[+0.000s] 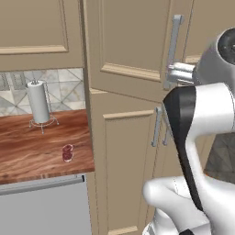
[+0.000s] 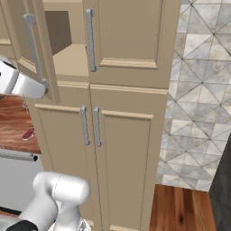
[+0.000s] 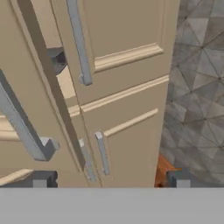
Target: Retrieve the tupperware from the cabinet, then place the raw meat into the tupperware to avoid contamination.
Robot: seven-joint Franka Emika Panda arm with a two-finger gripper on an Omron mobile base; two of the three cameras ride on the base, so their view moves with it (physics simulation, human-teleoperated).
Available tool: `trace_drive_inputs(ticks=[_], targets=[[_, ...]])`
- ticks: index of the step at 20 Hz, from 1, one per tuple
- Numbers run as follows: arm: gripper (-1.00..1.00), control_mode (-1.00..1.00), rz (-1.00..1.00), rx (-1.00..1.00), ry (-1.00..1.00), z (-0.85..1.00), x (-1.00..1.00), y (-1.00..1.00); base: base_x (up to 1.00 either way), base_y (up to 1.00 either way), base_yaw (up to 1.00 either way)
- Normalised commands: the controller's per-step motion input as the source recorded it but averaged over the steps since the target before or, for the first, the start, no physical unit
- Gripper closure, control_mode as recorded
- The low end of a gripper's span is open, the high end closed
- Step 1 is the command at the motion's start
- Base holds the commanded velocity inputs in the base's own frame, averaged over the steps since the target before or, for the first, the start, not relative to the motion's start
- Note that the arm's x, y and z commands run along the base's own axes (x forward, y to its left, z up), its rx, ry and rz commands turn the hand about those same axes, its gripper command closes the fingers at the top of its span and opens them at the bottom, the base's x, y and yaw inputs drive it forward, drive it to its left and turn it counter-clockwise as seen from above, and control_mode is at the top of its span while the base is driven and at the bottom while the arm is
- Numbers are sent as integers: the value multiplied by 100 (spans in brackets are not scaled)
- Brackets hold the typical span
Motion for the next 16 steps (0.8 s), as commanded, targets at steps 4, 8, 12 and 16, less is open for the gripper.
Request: trace_drive_inputs(ticks=[4, 8, 12, 16], targets=[[-100, -100, 1, 38, 0, 8, 11, -51, 0, 0, 0], [-100, -100, 1, 38, 8, -11, 40, -46, 0, 0, 0], [-100, -100, 2, 26, 13, -31, 45, -25, 0, 0, 0], [-100, -100, 3, 28, 11, -23, 48, -9, 0, 0, 0]])
